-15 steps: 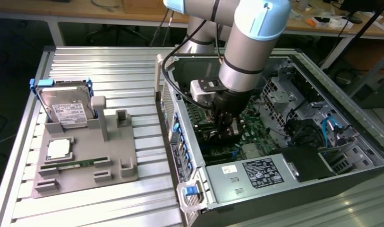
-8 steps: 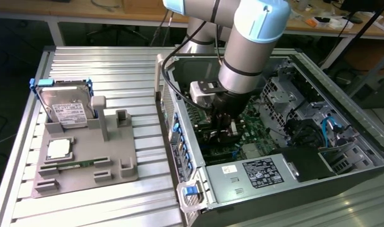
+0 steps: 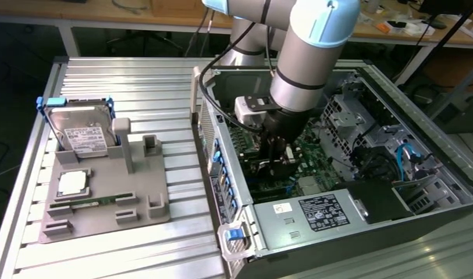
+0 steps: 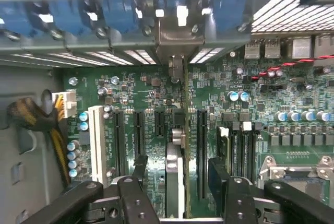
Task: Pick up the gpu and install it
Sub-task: 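Insert the gpu into the slot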
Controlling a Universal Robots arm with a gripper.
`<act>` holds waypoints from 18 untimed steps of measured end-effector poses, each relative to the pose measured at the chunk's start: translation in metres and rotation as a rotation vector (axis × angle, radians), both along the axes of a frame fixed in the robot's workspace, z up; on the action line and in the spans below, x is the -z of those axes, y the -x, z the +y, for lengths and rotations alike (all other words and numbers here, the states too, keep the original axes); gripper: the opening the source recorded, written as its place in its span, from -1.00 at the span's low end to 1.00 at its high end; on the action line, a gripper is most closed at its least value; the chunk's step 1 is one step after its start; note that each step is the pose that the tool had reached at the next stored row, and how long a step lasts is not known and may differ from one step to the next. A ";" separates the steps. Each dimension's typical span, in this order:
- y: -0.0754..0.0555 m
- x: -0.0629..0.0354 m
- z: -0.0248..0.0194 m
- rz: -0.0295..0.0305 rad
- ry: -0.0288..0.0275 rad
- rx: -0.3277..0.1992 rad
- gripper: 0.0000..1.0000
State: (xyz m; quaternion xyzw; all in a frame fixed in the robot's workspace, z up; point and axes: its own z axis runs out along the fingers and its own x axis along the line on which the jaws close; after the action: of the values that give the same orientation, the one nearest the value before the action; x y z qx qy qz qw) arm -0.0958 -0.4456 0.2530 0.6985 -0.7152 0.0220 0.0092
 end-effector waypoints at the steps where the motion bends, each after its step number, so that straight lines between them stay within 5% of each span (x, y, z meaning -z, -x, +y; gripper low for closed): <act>1: 0.000 -0.0042 0.0001 -0.0002 -0.0004 0.000 0.16; 6: 0.000 -0.0250 0.0010 0.0000 0.0016 0.000 0.16; 13: 0.000 -0.0266 0.0019 -0.0011 0.0020 0.000 0.14; 18: 0.000 -0.0266 0.0019 -0.0012 0.0020 0.000 -0.36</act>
State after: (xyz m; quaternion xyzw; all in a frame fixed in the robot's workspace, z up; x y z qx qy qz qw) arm -0.0960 -0.4437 0.2797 0.6985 -0.7152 0.0231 0.0094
